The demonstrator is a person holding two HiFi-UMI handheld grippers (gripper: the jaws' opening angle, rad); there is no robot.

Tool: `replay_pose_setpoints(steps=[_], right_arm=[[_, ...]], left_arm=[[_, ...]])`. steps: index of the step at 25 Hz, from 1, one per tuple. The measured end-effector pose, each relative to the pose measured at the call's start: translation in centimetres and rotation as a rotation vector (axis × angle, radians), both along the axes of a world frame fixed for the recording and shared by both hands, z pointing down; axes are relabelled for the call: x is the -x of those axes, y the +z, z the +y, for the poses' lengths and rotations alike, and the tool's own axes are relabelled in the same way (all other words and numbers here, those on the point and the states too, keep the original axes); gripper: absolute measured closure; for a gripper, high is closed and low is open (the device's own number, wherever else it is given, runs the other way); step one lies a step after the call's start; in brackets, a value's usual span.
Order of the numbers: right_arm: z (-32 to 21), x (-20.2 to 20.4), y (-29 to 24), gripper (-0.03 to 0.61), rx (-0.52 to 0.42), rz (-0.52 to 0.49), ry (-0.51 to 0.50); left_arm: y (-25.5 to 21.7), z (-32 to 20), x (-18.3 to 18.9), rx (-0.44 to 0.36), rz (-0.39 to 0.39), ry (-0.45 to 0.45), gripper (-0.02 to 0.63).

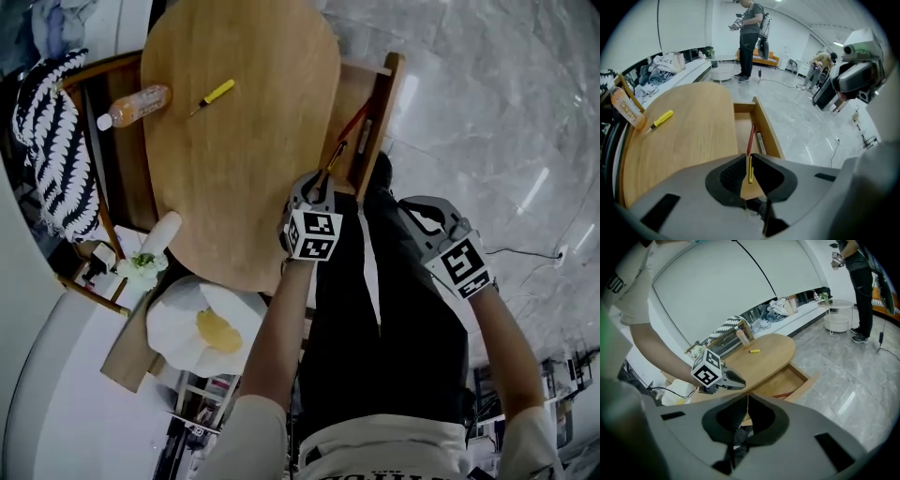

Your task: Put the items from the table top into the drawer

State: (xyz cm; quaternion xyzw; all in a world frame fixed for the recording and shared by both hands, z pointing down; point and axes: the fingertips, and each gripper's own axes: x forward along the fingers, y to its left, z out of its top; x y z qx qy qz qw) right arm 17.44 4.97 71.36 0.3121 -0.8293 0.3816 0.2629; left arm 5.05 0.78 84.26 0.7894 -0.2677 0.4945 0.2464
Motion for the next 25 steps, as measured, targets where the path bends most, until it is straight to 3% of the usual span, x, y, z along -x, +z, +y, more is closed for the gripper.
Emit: replay_pose_setpoints(steps=[11,25], right_arm=[[-4.0,2.8,-0.5,0.557,-0.06,0.045,-0.132],[-10.2,10.8,0.5,0.557,-0.167,0.119,-0.263]], left_arm=[[-4.3,-2.2,4.0,-0.063,0.077,-0.207,0.574],[-7.4,-2.5,11.3,-0.11,0.161,-0.352,0.592]])
